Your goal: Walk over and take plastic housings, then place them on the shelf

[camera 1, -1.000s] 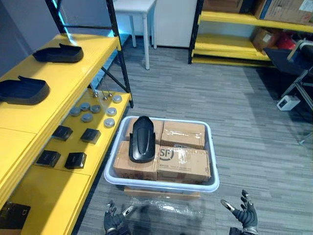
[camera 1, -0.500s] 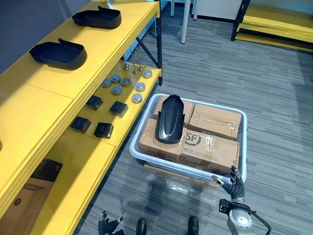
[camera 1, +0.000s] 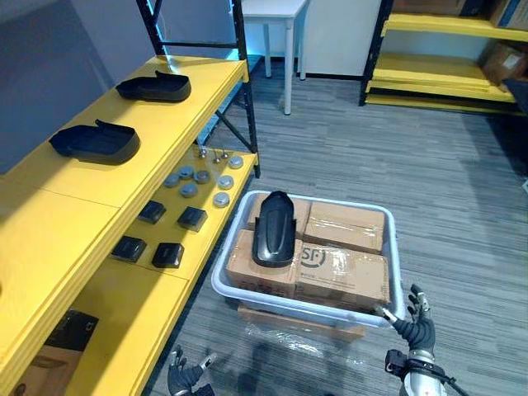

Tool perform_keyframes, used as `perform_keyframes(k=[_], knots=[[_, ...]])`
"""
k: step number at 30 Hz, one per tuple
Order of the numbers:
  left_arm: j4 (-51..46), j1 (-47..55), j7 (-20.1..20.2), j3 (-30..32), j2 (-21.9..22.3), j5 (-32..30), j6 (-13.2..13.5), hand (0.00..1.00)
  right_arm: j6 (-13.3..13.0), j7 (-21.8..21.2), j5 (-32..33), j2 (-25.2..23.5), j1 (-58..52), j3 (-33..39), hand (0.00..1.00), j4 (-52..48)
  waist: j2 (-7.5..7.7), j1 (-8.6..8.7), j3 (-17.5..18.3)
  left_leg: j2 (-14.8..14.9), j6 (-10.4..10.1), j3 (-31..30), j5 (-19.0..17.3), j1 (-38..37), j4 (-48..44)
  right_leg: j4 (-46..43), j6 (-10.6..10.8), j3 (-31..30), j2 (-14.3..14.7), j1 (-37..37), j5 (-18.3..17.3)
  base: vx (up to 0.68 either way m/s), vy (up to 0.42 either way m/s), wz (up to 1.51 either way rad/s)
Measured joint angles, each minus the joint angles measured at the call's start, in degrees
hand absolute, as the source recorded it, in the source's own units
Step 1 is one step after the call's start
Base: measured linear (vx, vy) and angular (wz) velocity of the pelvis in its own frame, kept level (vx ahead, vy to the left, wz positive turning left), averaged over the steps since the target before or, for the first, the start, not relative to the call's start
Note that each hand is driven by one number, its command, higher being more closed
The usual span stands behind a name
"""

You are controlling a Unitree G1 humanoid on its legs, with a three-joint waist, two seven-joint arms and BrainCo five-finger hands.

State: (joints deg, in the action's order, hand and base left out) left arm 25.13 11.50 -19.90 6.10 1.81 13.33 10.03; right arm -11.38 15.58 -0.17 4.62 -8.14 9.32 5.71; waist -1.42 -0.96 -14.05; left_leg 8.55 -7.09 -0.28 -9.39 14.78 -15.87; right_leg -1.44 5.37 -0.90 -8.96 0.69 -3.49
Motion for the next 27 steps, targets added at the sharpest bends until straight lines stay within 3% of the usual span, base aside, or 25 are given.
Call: perform_keyframes(k=[1, 2, 4, 6, 8, 10, 11, 13, 14, 15, 17, 21, 27], knots=[[-0.5, 0.5, 0.0, 0.3, -0.1, 0.0, 0.0, 0.0, -0.1, 0.0, 0.2, -0.2, 0.4, 0.1, 0.0, -0.3, -0.21, -0.18, 0.5, 0.1, -1.0, 0.1, 5.6, -1.0, 1.6, -0.4, 2.0, -0.2, -0.6, -0.7, -0.7, 0.25, 0.226, -0.08], [-0.8, 0.6, -0.1, 0.2, -1.0, -0.1, 0.0, 0.0, -0.2, -0.1, 0.4, -1.9, 0.1, -0.4, 0.0, -0.5, 2.35, -0.05, 1.5, -2.1, 0.5, 1.0, 4.6, -0.9, 0.1, -1.5, 3.5, -0.1, -2.7, -0.5, -1.3, 0.28, 0.233, 0.0], [-2.3, 0.3, 0.0, 0.2, -1.7, -0.2, 0.0, 0.0, -0.6, -0.6, 0.3, -3.1, -0.1, -0.4, 0.0, -1.0, 3.42, -0.05, 2.2, -3.3, 2.2, 1.5, 1.5, -0.3, -3.8, -5.0, 3.6, -0.1, -4.0, 0.1, -1.4, 0.32, 0.243, 0.02], [-3.7, 0.2, 0.1, 0.2, -1.7, -1.1, -0.1, 0.0, -0.6, -1.0, 0.3, -3.6, 0.8, -0.4, 0.0, -1.1, 3.38, -0.04, 2.2, -3.6, 3.6, 2.6, -0.2, -2.3, -4.1, -14.5, 3.6, -0.2, -4.4, 3.8, -1.4, 0.31, 0.266, -0.22], [-3.9, 0.2, 0.3, -0.3, -2.7, -1.2, -0.2, 0.0, -0.6, -1.1, 0.4, -5.1, 0.6, -0.3, 0.0, -2.2, 3.36, 0.33, 2.1, -4.1, 4.8, 3.3, -0.9, -6.7, -1.6, -29.6, 3.9, -1.0, -4.7, 9.8, -1.6, 0.29, 0.231, -0.09], [-4.1, 0.2, 0.5, -0.3, -3.9, -1.7, -0.2, 0.0, -0.6, -1.4, 0.4, -6.0, -0.8, -0.4, 0.0, -2.3, 3.16, 0.26, 2.3, -4.2, 4.9, 3.0, -1.0, -10.4, 1.1, -33.1, 3.5, -0.6, -3.0, 11.3, -5.0, 0.25, 0.108, 0.19], [-4.3, -0.2, 0.7, -0.3, -4.2, -2.0, -0.2, 0.0, -0.6, -1.6, 0.5, -6.2, -1.3, -0.4, 0.0, -2.5, 3.21, 0.42, 2.5, -4.1, 4.9, 1.9, -1.0, -11.1, 2.3, -31.0, 2.9, 0.2, -1.4, 12.5, -7.0, 0.28, 0.003, 0.38], [-4.1, -1.0, 1.2, -0.5, -4.1, -2.4, -0.2, 0.0, -0.6, -2.2, 1.9, -6.2, -1.0, -0.3, 0.0, -2.6, 3.13, 0.75, 2.4, -3.9, 4.9, 0.3, -1.0, -10.8, 2.8, -24.2, 2.3, -0.2, 1.6, 14.6, -7.6, 0.22, -0.107, 0.47], [-4.0, -1.0, 1.5, -0.9, -4.2, -2.4, -0.2, 0.0, -0.6, -2.2, 2.0, -6.4, -1.2, -0.4, 0.0, -2.7, 3.81, 0.85, 2.8, -4.3, 4.2, -0.1, -1.4, -10.1, 2.0, -15.2, 0.6, -0.4, 2.3, 14.3, -3.7, 0.26, -0.195, 0.57], [-2.5, -1.5, 1.7, -0.9, -3.0, -2.8, -0.6, 0.0, -0.5, -2.1, 2.0, -5.7, -1.2, -0.2, 0.0, -2.0, 1.93, 1.44, 2.5, -3.5, 2.9, -1.3, -2.2, -10.1, 1.2, -13.8, -0.7, 1.1, 3.4, 12.8, -0.5, 0.22, -0.164, 0.45], [-2.4, -0.2, 1.8, -0.9, -1.2, -2.9, -0.6, 0.0, -0.3, -2.0, 1.9, -5.2, -1.3, -0.3, 0.0, -2.0, 0.71, 1.17, 3.2, -2.1, 2.7, -1.3, -2.2, -10.1, 1.4, -11.2, -1.1, 1.6, 4.6, 11.1, -0.3, 0.19, -0.14, 0.1], [-1.1, -0.8, 1.8, -2.2, -0.8, -2.9, -0.6, 0.0, 0.2, -0.1, 0.6, -4.5, 0.1, -0.3, 0.0, -2.0, 0.55, 0.86, 3.3, -2.0, 2.2, -1.4, -1.1, -10.0, 4.6, -9.1, -1.4, 2.1, 4.8, 11.5, -0.2, 0.11, -0.056, 0.04], [2.1, -0.9, 1.7, -3.2, -0.9, -2.6, -0.5, 0.0, 2.7, 2.5, -2.7, -4.1, 6.8, -3.5, 0.0, 3.3, 0.43, -0.56, 2.0, -4.6, 2.6, -1.5, -0.4, -7.4, 4.2, 0.6, -0.1, 3.3, 2.4, 9.0, 5.3, 0.03, 0.079, 0.09]])
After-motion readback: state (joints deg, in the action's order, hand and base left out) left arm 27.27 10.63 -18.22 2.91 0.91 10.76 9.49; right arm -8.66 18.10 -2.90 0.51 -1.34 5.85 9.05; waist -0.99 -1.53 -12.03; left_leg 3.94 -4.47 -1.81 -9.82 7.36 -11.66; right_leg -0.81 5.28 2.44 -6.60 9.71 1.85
